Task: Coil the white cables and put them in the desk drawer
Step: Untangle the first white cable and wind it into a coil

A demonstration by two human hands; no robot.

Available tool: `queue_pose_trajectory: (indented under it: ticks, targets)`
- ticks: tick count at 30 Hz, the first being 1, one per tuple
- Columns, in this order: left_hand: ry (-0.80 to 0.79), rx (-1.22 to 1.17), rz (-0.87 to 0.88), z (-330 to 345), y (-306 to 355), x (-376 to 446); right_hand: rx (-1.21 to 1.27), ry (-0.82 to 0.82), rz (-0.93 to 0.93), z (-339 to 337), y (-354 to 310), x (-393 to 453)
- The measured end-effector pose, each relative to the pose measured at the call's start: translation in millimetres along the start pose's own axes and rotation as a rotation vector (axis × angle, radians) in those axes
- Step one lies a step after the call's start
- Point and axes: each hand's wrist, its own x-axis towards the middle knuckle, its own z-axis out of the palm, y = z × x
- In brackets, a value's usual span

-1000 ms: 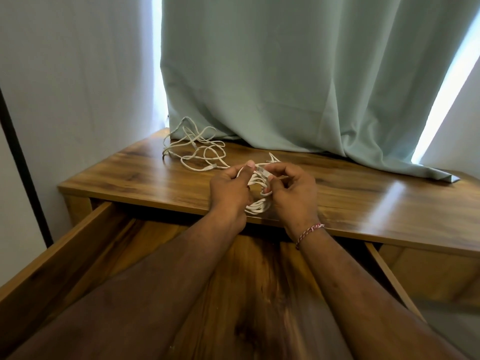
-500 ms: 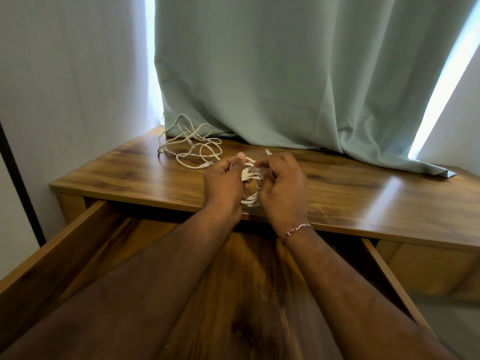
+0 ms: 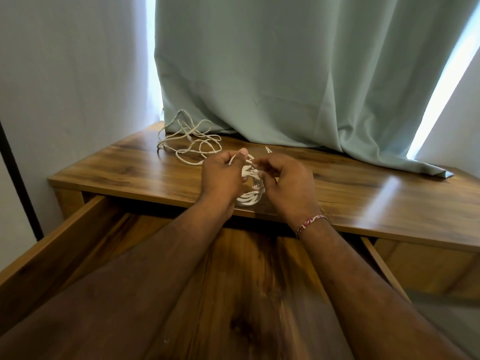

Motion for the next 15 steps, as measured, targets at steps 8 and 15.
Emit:
queue_pose_trajectory:
  ticks: [8, 15]
  targets:
    - [0.097, -0.108, -0.142, -1.0, 0.9, -2.1, 0.130, -0.061, 0.055, 10.0, -0.4, -7.6]
    - [0.127, -0.070, -0.183, 1.5, 2.2, -3.5, -0.116, -0.106, -0.119, 30.8, 0.4, -8.5]
